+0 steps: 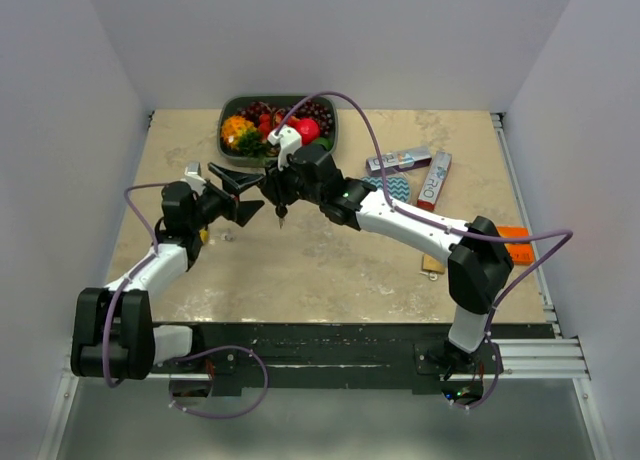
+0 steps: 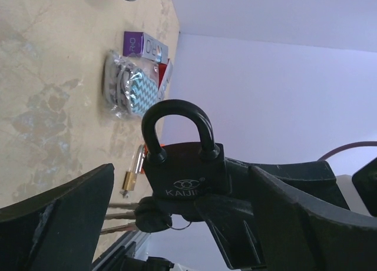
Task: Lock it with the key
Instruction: Pick up the lock from the center of the board, then lock the lock.
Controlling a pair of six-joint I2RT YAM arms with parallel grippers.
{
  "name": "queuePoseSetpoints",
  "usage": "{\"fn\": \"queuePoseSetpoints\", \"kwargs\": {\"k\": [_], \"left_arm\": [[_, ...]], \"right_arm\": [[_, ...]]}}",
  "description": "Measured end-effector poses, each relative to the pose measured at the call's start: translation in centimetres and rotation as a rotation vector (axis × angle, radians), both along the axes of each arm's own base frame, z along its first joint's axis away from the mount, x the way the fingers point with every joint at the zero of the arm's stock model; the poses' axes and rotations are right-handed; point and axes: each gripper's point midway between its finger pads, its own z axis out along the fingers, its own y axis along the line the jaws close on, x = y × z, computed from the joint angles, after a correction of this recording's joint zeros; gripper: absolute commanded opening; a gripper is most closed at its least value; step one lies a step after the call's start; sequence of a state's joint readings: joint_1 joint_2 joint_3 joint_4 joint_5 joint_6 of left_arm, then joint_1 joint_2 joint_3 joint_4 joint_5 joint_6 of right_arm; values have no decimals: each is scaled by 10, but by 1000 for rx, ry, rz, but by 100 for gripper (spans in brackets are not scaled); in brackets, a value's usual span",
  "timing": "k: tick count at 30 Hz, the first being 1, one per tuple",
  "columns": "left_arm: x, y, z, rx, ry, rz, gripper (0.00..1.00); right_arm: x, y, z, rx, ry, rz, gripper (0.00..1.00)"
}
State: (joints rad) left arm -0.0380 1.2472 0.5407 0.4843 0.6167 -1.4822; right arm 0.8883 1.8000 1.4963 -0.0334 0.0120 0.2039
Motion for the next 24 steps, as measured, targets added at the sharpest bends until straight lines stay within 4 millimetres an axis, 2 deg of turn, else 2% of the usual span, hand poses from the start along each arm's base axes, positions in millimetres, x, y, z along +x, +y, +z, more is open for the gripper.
{"fn": "queuePoseSetpoints", "kwargs": {"k": [5,6,8,9,12,14,18,20,21,22,23,24], "left_arm": [[0,-10,3,-28,-1,-20,97],[0,-11,4,-35,0,-21,88],[1,-12,4,-44,5,-22,80],[1,-13,4,-50,8,-22,71],[2,-13,4,-56,12,-17,61],[3,-12,1,-59,29,-11,59],[3,-12,0,-72,44,-7,26],[4,-12,0,-73,45,-7,18],[3,-12,0,-73,45,-7,8],[3,-12,0,-73,45,-7,2],[4,-12,0,-73,45,-7,0],[3,-12,0,-73,44,-8,0]], "right_arm": [[-2,1,0,14,17,-4,0],[-2,2,0,17,20,-4,0],[-3,3,0,23,28,-6,0],[-3,3,0,25,32,-7,0],[-4,6,-3,29,40,-8,0],[-4,7,-3,35,41,-11,0],[-3,6,-3,36,44,-17,0],[-4,7,-3,38,46,-16,0],[-4,7,-3,38,46,-16,0],[-4,7,-3,38,46,-15,6],[-4,7,-3,38,47,-14,20],[-4,7,-3,38,48,-11,48]]}}
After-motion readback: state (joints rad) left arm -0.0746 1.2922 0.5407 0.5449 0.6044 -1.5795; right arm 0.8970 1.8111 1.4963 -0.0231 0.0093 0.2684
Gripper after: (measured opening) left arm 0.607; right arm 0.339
